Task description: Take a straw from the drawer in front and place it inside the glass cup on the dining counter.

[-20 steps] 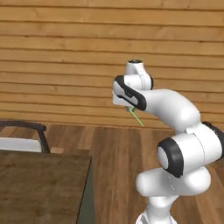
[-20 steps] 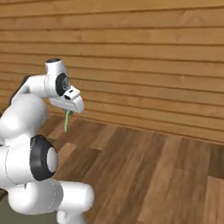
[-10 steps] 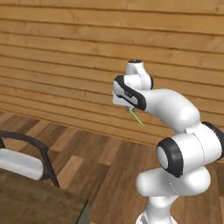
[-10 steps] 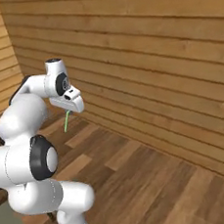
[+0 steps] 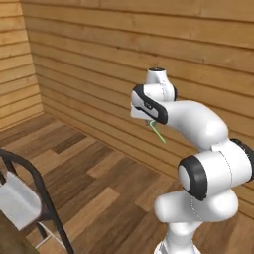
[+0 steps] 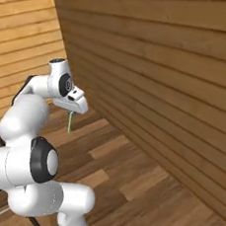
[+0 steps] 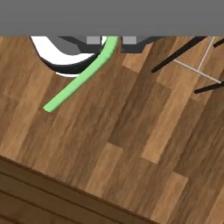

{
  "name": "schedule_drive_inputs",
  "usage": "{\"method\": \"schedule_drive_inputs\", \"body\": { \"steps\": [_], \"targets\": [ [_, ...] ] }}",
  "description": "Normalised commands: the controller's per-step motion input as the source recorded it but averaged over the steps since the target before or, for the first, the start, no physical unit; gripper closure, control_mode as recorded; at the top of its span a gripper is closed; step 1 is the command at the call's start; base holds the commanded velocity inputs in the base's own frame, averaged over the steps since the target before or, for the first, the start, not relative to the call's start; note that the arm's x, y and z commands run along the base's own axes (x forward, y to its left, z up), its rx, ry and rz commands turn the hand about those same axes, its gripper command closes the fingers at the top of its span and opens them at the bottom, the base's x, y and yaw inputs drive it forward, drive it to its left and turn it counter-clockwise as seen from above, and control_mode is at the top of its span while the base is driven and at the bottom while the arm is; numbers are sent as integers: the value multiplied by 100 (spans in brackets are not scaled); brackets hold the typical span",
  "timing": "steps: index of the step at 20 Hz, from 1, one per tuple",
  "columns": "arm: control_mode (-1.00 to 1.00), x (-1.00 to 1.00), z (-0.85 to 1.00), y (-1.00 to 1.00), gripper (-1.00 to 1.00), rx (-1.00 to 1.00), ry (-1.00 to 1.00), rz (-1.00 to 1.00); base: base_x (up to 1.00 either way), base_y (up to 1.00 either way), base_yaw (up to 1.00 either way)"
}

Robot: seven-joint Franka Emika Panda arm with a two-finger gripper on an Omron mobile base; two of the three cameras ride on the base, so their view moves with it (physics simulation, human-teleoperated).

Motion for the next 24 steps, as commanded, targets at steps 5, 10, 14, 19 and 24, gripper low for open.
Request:
{"method": "schedule_drive_inputs", "body": {
  "steps": [5,10,14,19,24],
  "targets": [
    [100,0,0,0,100,0,0,0,100,-36,64],
    [100,0,0,0,100,0,0,0,100,-36,66],
    [100,0,0,0,100,0,0,0,100,-35,66],
    [100,0,0,0,100,0,0,0,100,-41,65],
    [100,0,0,0,100,0,0,0,99,-51,63]
  ]
}}
